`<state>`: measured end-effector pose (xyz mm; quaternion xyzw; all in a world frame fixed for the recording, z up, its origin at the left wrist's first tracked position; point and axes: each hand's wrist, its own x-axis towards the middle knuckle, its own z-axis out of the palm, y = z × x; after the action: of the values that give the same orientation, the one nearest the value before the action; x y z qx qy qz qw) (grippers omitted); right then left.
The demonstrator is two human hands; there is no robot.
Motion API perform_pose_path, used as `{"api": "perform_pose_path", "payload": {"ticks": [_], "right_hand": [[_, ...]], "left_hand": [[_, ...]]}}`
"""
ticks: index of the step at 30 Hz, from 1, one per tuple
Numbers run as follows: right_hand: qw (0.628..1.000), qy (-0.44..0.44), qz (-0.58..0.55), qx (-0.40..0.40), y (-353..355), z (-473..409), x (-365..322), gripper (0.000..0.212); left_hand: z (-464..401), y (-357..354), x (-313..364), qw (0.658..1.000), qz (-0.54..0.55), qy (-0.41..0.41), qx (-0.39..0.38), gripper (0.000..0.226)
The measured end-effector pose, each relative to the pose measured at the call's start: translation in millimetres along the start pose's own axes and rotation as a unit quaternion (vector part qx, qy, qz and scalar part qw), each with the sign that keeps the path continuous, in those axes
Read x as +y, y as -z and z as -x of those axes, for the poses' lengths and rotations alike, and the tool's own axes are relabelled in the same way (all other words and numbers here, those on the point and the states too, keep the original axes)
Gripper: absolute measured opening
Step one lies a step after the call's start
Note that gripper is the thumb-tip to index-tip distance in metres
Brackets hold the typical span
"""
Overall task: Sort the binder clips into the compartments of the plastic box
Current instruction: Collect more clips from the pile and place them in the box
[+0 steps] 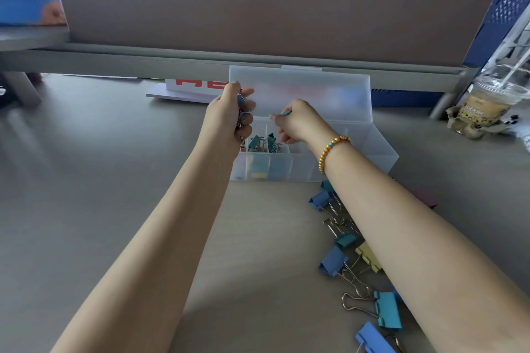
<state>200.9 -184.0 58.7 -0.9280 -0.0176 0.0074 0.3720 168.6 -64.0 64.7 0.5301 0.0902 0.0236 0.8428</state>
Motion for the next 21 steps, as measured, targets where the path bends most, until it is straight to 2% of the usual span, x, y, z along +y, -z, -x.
{"api": "perform_pose_path", "payload": {"ticks": [3,6,9,12,15,18,21], "right_hand": [[1.000,0.003,-0.019,0.006,-1.5,-0.7,-1.0,0.042],[0.999,0.010,0.029,-0.030,-1.5,0.5,-2.8,0.053],[0.991,0.024,0.109,-0.079,-4.1,0.7,-3.0,0.055],[0.989,0.018,0.131,-0.060,-9.1,1.2,0.1,0.052],[0.995,0.061,0.077,0.007,-6.1,0.5,5.4,0.039],[0.997,0.042,-0.060,0.015,-0.3,2.3,12.0,0.023],[0.988,0.039,-0.140,0.054,10.0,8.2,21.9,0.018]], "left_hand": [[-0.1,-0.4,0.2,1.000,-0.006,0.002,-0.002,0.027],[-0.8,-0.9,-1.2,1.000,-0.008,0.000,-0.002,0.026],[-1.6,0.4,-1.1,1.000,-0.018,-0.002,-0.005,0.025],[-2.2,1.2,-1.4,0.999,-0.048,-0.001,-0.007,0.025],[-2.9,0.2,-2.3,0.998,-0.062,-0.003,-0.005,0.024],[-0.6,-4.3,-4.8,0.999,-0.050,-0.008,0.002,0.021],[2.6,-17.5,-9.0,0.999,-0.041,-0.003,-0.007,0.020]]}}
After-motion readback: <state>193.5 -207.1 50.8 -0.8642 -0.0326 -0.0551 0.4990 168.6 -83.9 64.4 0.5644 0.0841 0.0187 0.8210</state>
